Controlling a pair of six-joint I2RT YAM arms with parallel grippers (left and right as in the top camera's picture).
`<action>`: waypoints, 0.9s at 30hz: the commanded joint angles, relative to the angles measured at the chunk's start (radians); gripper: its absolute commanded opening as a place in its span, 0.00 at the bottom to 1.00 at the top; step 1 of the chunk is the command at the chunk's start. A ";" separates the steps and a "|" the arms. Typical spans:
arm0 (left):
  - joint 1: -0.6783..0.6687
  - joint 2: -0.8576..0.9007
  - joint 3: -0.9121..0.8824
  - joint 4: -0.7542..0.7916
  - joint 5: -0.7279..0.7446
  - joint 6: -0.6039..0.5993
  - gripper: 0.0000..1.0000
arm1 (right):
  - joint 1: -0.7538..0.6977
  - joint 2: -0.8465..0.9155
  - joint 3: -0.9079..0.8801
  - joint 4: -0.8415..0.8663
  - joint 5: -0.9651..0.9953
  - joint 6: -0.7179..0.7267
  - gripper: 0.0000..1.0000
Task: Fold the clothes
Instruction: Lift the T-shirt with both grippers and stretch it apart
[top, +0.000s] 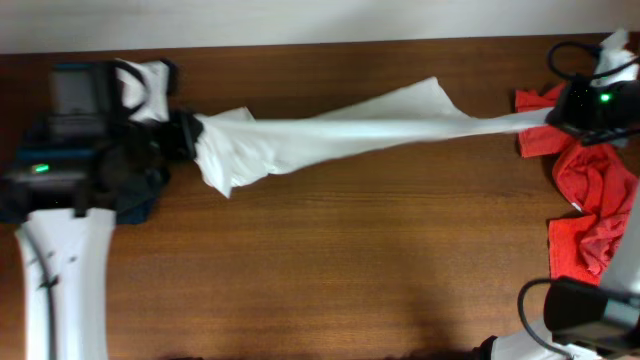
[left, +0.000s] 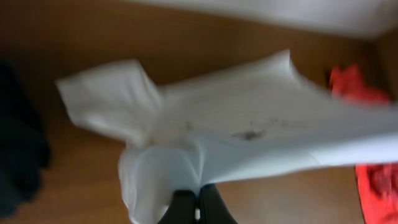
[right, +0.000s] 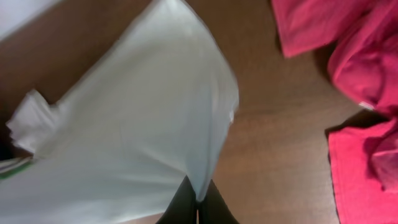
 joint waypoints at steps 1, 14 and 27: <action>0.082 -0.013 0.159 -0.009 0.021 0.020 0.00 | -0.010 -0.075 0.117 -0.009 0.024 0.013 0.04; 0.240 -0.098 0.346 0.097 0.053 0.002 0.00 | -0.010 -0.162 0.508 0.050 0.107 0.066 0.04; 0.180 0.141 0.346 0.125 0.168 0.046 0.00 | -0.006 0.064 0.510 0.085 0.019 0.049 0.04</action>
